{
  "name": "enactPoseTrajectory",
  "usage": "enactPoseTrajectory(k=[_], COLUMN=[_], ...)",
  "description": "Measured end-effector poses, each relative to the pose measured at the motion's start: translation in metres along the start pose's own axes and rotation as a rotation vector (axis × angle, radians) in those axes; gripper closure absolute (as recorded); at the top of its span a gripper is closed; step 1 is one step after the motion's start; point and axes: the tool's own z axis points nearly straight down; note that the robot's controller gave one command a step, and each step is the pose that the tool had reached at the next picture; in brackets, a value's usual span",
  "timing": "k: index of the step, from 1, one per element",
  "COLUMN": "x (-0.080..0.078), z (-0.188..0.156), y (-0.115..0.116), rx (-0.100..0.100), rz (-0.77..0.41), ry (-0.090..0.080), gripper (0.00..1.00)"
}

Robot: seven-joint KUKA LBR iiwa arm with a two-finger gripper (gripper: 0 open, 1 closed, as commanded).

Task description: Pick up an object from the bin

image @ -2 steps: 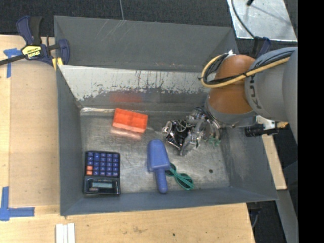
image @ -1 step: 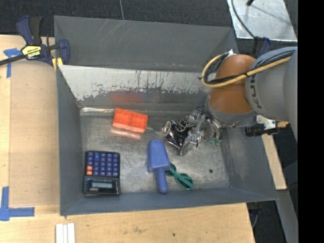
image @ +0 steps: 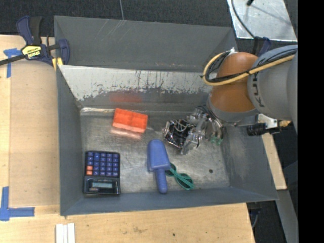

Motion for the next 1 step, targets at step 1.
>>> enactPoseTrajectory(k=[1], x=[0.0012], z=[-0.0197], y=[-0.0001], rx=[0.000], rz=[0.000], ry=[0.005], gripper=[1.00])
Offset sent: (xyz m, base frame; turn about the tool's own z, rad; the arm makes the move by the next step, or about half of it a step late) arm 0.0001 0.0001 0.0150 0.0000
